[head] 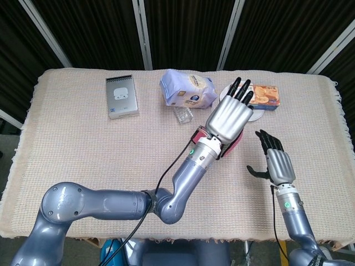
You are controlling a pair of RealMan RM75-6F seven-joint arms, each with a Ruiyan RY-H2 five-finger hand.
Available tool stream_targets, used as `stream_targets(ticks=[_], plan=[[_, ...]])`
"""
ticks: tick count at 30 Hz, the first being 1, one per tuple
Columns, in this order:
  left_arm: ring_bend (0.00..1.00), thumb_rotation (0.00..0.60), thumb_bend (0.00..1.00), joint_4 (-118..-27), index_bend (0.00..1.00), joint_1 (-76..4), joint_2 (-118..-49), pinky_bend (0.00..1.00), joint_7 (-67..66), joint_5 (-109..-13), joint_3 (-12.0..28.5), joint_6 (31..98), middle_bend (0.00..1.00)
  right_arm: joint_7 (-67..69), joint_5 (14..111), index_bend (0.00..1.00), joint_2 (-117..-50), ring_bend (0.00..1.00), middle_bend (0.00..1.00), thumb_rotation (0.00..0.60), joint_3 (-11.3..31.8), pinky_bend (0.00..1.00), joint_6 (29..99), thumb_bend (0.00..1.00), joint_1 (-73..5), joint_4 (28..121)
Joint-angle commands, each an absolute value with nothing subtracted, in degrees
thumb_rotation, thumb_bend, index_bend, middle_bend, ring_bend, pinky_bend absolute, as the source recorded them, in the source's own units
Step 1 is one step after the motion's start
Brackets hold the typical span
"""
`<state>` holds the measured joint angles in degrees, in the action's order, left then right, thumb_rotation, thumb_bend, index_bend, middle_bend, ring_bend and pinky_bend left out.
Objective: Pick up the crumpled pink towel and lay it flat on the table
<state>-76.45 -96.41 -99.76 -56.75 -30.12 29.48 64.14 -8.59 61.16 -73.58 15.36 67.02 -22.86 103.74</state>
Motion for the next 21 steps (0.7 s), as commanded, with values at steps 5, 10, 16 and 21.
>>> stream_targets(ticks=[5,10,16,21], plan=[[0.0,0.6,0.61,-76.4,0.59,-96.7,-100.17,0.02,-53.37,-30.73,31.26,63.48,0.19,-13.22,53.89,0.0,-77.94,0.0,0.0,0.6,16.77,0.0,67.12,0.26,-25.6,104.52],[0.0,0.6,0.61,-76.22,0.59,-96.29,-100.19,0.02,-52.11,-32.19,30.79,63.72,0.19,-14.37,51.98,0.0,-80.54,0.0,0.0,0.6,16.88,0.0,68.08,0.26,-26.5,104.14],[0.0,0.6,0.61,-75.96,0.59,-95.82,-100.3,0.02,-51.32,-32.57,30.42,63.7,0.18,-15.34,51.25,0.0,-83.2,0.0,0.0,0.6,17.14,0.0,69.69,0.26,-27.43,104.33],[0.0,0.6,0.61,-76.13,0.59,-95.72,-100.32,0.02,-51.11,-32.95,30.29,63.83,0.18,-16.46,49.22,0.0,-85.29,0.0,0.0,0.6,17.71,0.0,70.66,0.26,-28.28,104.19]])
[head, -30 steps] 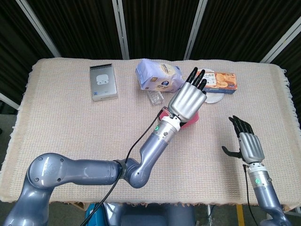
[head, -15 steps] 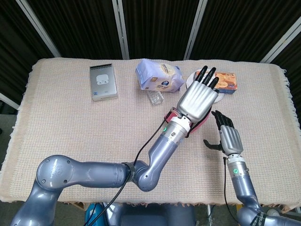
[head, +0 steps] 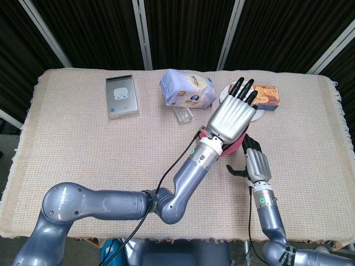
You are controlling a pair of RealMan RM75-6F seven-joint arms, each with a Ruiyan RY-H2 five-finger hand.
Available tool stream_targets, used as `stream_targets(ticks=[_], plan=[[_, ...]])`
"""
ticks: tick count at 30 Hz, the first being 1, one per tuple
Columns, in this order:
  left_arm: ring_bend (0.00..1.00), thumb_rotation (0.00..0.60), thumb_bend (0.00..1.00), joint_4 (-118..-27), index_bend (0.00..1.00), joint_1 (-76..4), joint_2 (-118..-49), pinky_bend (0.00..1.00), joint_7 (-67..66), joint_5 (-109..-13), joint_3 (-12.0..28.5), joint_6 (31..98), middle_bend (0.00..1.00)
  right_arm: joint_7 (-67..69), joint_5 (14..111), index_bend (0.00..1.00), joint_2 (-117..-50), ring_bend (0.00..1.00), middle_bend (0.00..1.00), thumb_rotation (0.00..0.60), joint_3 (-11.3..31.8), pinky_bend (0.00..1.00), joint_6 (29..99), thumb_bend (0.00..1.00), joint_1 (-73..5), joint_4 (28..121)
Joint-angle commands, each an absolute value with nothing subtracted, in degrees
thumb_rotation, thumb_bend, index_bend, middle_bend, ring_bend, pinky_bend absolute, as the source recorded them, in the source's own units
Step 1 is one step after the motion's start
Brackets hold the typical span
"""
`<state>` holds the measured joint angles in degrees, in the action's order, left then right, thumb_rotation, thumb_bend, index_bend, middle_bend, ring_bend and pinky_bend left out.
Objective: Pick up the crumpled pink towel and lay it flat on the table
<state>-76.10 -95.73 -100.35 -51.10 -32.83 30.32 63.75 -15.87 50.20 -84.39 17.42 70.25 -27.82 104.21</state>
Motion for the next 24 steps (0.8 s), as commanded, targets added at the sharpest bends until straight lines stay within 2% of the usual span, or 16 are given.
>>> stream_targets(ticks=[1,15,24], plan=[[0.0,0.6,0.61,-76.11,0.59,-95.73,-100.32,0.02,-51.12,-32.99,30.32,63.92,0.18,-16.88,48.85,0.0,-85.65,0.0,0.0,0.6,17.75,0.0,70.88,0.26,-28.47,104.13],[0.0,0.6,0.61,-75.02,0.59,-97.12,-101.29,0.02,-51.3,-32.2,31.93,64.49,0.19,-18.09,46.37,0.0,-89.2,0.0,0.0,0.6,17.72,0.0,71.32,0.26,-29.85,101.64],[0.0,0.6,0.61,-72.77,0.59,-99.73,-103.47,0.02,-55.23,-30.05,33.13,67.57,0.19,-18.09,46.12,0.0,-90.76,0.0,0.0,0.6,17.6,0.0,71.67,0.26,-30.18,100.92]])
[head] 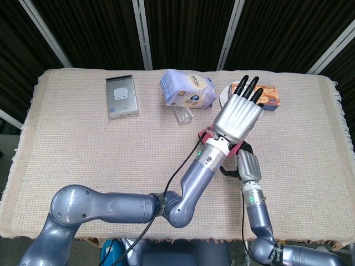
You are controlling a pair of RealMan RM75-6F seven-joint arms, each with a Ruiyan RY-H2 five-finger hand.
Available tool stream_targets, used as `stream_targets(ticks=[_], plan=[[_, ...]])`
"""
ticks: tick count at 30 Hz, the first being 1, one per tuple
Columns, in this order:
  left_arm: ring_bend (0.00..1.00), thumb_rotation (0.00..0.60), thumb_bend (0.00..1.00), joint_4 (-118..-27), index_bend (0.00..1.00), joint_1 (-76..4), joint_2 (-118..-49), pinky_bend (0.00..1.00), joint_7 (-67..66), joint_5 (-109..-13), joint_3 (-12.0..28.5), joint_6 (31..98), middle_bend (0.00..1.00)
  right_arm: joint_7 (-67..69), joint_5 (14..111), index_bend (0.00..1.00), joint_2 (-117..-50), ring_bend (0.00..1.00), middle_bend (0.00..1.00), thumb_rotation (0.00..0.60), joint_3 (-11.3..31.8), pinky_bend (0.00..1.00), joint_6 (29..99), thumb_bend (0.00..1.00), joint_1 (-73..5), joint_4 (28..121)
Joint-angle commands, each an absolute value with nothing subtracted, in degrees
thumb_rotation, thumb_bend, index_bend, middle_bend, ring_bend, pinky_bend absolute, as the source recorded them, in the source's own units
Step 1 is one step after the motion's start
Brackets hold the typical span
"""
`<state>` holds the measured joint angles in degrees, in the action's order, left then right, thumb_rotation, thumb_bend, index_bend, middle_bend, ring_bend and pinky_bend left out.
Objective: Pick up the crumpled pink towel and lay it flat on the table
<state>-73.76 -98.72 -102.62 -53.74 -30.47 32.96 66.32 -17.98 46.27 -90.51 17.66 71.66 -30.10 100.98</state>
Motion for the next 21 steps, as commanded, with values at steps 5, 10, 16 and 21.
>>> stream_targets(ticks=[5,10,16,21], plan=[[0.0,0.6,0.61,-70.75,0.6,-101.49,-105.7,0.02,-57.03,-29.42,34.2,70.33,0.19,-18.1,44.82,0.0,-91.49,0.0,0.0,0.6,18.04,0.0,71.75,0.26,-30.33,100.85],[0.0,0.6,0.62,-68.9,0.6,-103.19,-107.96,0.02,-60.15,-27.71,35.51,73.5,0.19,-17.5,43.92,0.0,-92.79,0.0,0.0,0.6,19.4,0.0,73.03,0.26,-30.46,100.5],[0.0,0.6,0.63,-67.29,0.6,-104.51,-109.76,0.02,-63.9,-25.94,36.27,75.32,0.19,-17.48,43.37,0.0,-94.3,0.0,0.0,0.6,19.98,0.0,74.29,0.26,-30.53,100.01],[0.0,0.6,0.65,-65.78,0.61,-105.86,-110.91,0.02,-66.61,-25.43,36.96,76.86,0.19,-17.23,42.75,0.0,-94.61,0.0,0.0,0.6,20.31,0.0,74.29,0.26,-30.42,99.87]])
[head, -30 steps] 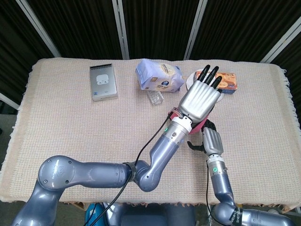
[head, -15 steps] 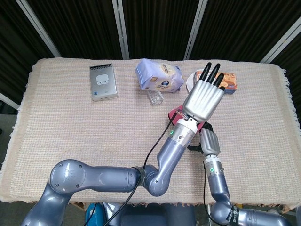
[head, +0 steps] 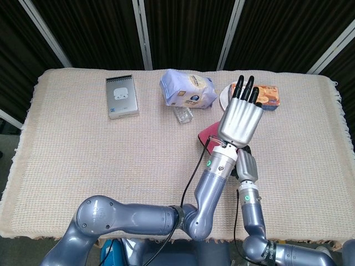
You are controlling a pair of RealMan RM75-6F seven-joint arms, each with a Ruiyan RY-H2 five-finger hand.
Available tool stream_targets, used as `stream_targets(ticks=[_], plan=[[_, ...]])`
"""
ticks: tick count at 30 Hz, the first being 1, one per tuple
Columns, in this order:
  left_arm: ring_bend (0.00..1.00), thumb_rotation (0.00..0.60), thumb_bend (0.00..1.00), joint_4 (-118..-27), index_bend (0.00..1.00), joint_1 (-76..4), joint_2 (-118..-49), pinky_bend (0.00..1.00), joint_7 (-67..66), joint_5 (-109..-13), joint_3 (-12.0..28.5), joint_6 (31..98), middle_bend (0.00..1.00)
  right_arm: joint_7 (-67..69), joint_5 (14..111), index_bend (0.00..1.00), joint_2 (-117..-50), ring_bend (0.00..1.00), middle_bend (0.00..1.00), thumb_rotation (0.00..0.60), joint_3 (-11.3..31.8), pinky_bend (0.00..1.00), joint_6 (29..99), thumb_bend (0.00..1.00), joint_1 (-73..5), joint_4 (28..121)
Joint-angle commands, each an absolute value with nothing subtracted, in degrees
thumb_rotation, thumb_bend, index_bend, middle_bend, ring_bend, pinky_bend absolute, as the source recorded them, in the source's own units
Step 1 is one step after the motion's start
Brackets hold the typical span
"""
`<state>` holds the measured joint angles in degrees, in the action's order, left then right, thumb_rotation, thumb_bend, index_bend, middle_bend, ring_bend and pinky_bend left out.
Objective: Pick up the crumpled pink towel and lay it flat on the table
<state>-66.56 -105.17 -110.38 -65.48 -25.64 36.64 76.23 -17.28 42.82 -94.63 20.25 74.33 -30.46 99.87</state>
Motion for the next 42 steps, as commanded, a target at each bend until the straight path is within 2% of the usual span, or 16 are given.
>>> stream_targets(ticks=[1,12,25,42], plan=[[0.0,0.6,0.65,-65.27,0.61,-106.21,-111.09,0.02,-67.05,-25.62,37.08,77.17,0.19,-17.18,42.72,0.0,-94.59,0.0,0.0,0.6,20.31,0.0,74.26,0.26,-30.37,99.89],[0.0,0.6,0.66,-61.2,0.61,-106.61,-110.74,0.02,-71.71,-26.68,36.73,78.41,0.19,-16.54,41.7,0.0,-93.4,0.0,0.0,0.6,20.38,0.0,72.51,0.26,-30.04,100.58],[0.0,0.6,0.68,-61.94,0.61,-108.75,-113.58,0.02,-72.64,-25.15,40.09,78.84,0.19,-16.5,41.27,0.0,-94.57,0.0,0.0,0.6,20.52,0.0,72.94,0.26,-30.36,100.69],[0.0,0.6,0.68,-57.12,0.61,-112.52,-117.17,0.02,-70.27,-27.04,42.32,77.64,0.18,-14.61,41.02,0.0,-94.69,0.0,0.0,0.6,21.85,0.0,72.89,0.26,-30.16,100.3]])
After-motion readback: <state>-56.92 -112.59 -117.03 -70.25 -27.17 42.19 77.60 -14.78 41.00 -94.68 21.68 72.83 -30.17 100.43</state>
